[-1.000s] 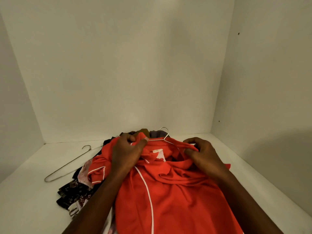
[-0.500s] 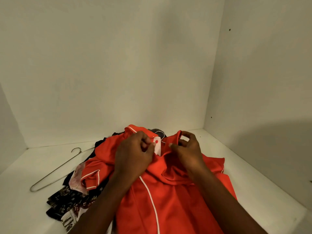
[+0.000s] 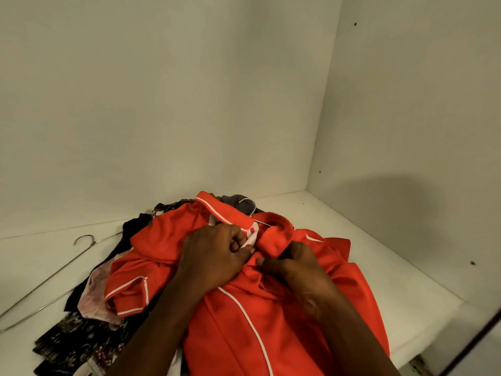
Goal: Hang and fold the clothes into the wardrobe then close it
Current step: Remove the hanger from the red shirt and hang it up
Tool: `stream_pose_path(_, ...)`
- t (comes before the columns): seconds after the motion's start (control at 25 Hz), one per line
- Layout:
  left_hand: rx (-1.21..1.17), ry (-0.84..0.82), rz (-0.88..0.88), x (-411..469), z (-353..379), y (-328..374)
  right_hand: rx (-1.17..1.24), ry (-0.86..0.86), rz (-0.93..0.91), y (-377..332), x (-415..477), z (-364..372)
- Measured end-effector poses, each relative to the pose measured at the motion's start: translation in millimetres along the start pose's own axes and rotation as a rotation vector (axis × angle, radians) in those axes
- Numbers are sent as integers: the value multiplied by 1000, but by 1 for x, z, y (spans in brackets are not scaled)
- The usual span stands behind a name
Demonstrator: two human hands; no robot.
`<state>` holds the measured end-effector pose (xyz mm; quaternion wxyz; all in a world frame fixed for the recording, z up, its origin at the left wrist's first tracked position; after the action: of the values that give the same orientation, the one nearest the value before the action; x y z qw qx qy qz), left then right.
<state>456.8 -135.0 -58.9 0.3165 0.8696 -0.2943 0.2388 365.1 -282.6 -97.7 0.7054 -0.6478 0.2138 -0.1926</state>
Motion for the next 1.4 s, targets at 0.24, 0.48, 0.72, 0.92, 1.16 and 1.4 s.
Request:
stream_pose_path(0.24, -503, 208, -43, -7, -12, 6, 380, 154, 105, 9, -23, 14)
stream_pose_path(0.48, -657, 128, 12, -9, -11, 11, 387, 142, -10, 19, -25, 14)
stream_pose_path(0.72, -697, 103, 55, -11, -11, 14, 393, 169, -86, 26, -24, 15)
stream_pose_path(0.92, -612, 85, 233, -15, -12, 23, 380, 227, -226, 27, -32, 10)
stream_pose_path(1.16, -436, 150, 265, -17, -12, 28, 306, 329, -362, 28, -36, 6)
stream_pose_path(1.4, -522, 66, 195, -17, -8, 25, 332, 321, -374, 31, -35, 6)
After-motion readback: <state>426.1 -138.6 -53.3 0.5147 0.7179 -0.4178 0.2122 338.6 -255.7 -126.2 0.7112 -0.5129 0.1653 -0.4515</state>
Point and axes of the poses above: each hand's wrist, its own x-axis towards the middle knuckle, its own z-axis out of the palm, y = z × x, the point moved 5 cm from there along x, towards the middle knuckle, and after that the axes turned 9 degrees about y, right-handed, at the moved point
